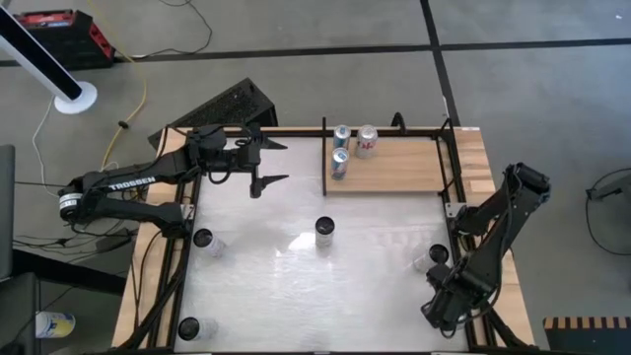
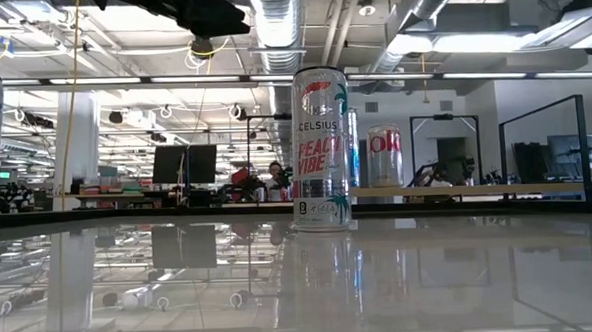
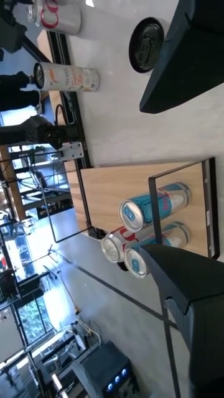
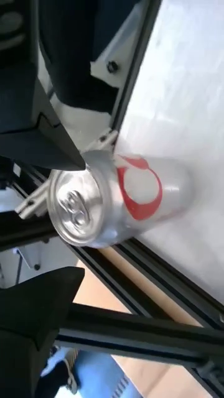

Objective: Place canned beverage on shelf
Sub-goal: Put the red-silver soda can on the shelf aligned with the other red-silver soda can

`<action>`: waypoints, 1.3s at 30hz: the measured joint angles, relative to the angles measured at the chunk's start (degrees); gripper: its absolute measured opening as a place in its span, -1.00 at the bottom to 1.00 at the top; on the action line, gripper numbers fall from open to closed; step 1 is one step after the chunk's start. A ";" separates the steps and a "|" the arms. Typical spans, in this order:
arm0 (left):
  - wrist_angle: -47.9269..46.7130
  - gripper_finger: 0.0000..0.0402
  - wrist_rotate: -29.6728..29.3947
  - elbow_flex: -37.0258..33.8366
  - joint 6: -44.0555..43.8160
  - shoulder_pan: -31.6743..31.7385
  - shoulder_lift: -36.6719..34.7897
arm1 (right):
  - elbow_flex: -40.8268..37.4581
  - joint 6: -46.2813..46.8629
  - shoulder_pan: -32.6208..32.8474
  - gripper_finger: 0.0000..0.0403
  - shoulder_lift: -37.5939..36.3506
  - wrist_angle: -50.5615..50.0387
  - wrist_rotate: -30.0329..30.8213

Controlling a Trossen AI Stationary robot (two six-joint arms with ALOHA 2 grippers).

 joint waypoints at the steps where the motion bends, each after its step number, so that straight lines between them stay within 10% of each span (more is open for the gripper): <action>1: -0.04 0.72 0.00 0.00 0.00 0.00 0.00 | 0.00 0.26 -0.08 0.45 -0.41 0.12 0.04; 39: 0.02 0.72 0.00 0.00 1.51 0.00 -0.02 | 0.17 7.16 0.78 0.45 0.77 4.18 -2.60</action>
